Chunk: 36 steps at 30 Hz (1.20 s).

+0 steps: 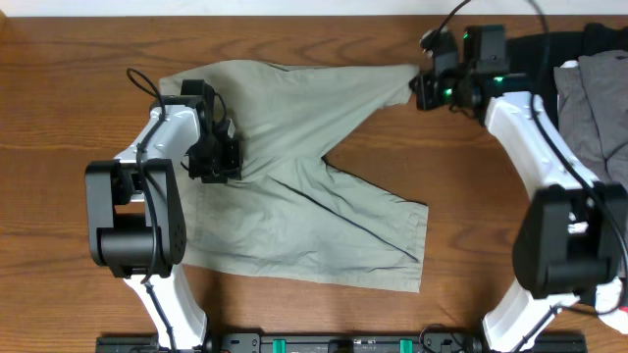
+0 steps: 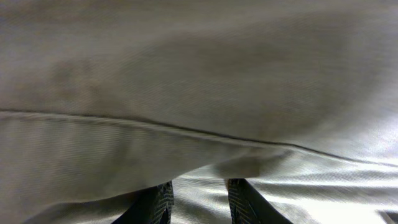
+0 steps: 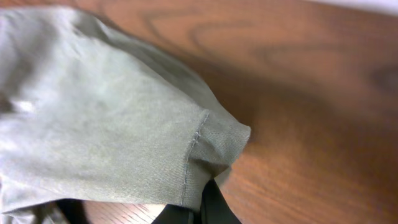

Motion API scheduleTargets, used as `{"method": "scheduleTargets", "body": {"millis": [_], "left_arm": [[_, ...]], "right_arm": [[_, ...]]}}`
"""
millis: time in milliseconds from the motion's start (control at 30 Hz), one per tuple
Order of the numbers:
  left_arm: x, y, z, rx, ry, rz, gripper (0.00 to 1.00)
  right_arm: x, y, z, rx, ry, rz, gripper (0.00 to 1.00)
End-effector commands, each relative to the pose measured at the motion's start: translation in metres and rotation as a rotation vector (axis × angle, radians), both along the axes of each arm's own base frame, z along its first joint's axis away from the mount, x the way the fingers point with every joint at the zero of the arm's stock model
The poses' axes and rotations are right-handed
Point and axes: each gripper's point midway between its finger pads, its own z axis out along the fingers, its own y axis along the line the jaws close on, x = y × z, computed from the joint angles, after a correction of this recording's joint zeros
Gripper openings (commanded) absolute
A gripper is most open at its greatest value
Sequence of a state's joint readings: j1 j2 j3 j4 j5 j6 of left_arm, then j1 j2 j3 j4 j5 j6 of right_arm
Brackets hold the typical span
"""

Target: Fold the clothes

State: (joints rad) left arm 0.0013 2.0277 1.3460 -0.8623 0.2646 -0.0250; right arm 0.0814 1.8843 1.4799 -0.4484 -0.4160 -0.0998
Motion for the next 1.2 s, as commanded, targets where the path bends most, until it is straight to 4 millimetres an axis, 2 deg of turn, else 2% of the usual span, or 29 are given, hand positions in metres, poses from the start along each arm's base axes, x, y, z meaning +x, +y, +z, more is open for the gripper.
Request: {"method": "scheduleTargets", "body": {"millis": [0, 200, 433, 600, 667, 800, 867, 1067, 1167], "left_arm": [[-0.004, 0.004, -0.005, 0.021, 0.014, -0.009, 0.33], [-0.004, 0.004, -0.005, 0.022, 0.014, -0.009, 0.33], [-0.002, 0.004, -0.005, 0.022, 0.008, -0.009, 0.33], [-0.001, 0.004, -0.005, 0.022, 0.002, -0.009, 0.34], [0.000, 0.004, -0.005, 0.022, 0.000, -0.009, 0.34], [0.000, 0.004, -0.005, 0.022, 0.000, -0.009, 0.34], [-0.001, 0.004, -0.005, 0.022, 0.001, -0.009, 0.34], [-0.001, 0.004, -0.005, 0.021, 0.003, -0.009, 0.38], [-0.001, 0.004, -0.005, 0.021, 0.004, -0.009, 0.38]], "right_arm": [[0.002, -0.008, 0.007, -0.016, -0.016, -0.002, 0.01], [-0.021, -0.004, -0.011, -0.061, 0.051, 0.112, 0.01], [-0.058, -0.013, -0.034, -0.154, 0.185, 0.201, 0.01], [-0.069, -0.008, -0.035, -0.123, 0.224, 0.222, 0.01], [-0.065, -0.009, -0.035, -0.138, 0.207, 0.219, 0.01], [-0.028, -0.055, -0.033, -0.313, 0.130, -0.021, 0.01], [-0.012, -0.067, -0.024, -0.362, 0.059, -0.063, 0.01], [0.017, -0.060, 0.005, -0.387, -0.126, -0.032, 0.01], [0.016, -0.047, 0.007, -0.372, -0.147, 0.025, 0.01]]}}
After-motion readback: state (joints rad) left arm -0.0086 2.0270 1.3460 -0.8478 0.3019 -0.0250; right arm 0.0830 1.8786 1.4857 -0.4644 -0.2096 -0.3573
